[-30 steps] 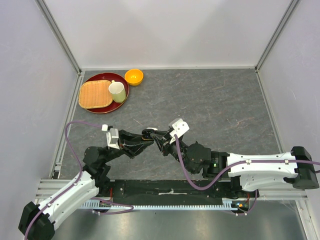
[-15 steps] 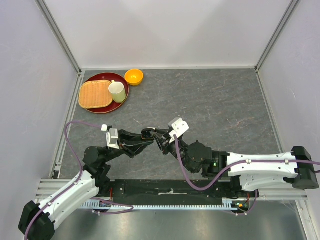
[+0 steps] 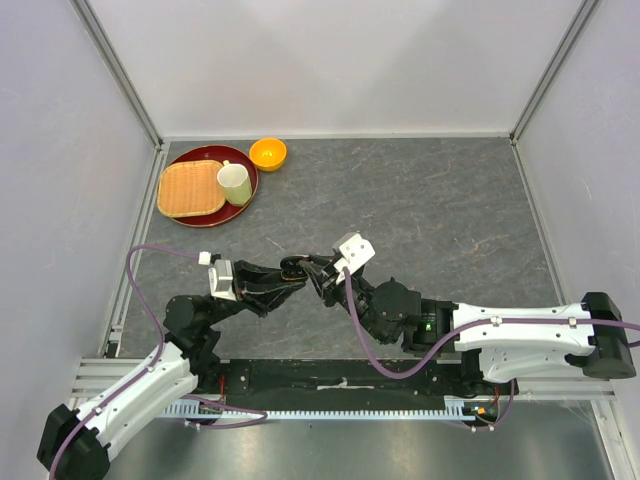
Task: Insert the wireless bluetooth earbuds into the charging case
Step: Place the earbud in the charging case.
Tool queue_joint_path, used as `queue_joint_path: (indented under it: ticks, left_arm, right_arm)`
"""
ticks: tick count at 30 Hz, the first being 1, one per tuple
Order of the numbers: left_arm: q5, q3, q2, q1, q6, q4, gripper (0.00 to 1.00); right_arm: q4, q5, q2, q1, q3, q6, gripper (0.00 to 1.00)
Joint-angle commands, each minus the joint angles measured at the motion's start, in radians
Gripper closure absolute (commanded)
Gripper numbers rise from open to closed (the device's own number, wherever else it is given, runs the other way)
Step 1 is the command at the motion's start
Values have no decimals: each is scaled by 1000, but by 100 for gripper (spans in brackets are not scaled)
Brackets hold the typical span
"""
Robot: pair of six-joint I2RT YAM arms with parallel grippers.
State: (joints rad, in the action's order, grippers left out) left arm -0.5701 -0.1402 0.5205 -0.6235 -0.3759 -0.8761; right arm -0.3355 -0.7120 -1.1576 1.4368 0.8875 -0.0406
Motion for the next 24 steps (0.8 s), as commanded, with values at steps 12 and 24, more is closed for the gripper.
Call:
queue_joint_path:
  ticks: [12, 24]
  left_arm:
    - [35, -16, -16, -1, 38, -8, 98]
    - [24, -27, -16, -1, 32, -8, 98]
  right_arm:
    - [-34, 77, 69, -3, 14, -30, 100]
    - [-16, 109, 9, -1, 39, -32, 100]
